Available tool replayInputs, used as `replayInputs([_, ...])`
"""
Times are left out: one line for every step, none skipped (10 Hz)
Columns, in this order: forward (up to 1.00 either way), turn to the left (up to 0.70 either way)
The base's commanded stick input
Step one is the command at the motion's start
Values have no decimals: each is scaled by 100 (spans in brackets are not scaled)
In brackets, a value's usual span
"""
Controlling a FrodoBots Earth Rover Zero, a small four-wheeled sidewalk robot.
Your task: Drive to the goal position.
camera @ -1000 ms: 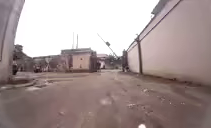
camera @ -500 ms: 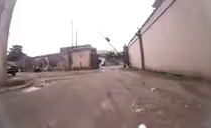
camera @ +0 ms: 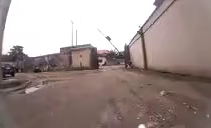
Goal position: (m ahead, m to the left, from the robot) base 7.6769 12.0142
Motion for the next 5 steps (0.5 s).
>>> replayInputs([70, 25])
replayInputs([70, 35])
replayInputs([70, 35])
replayInputs([70, 35])
replayInputs([70, 35])
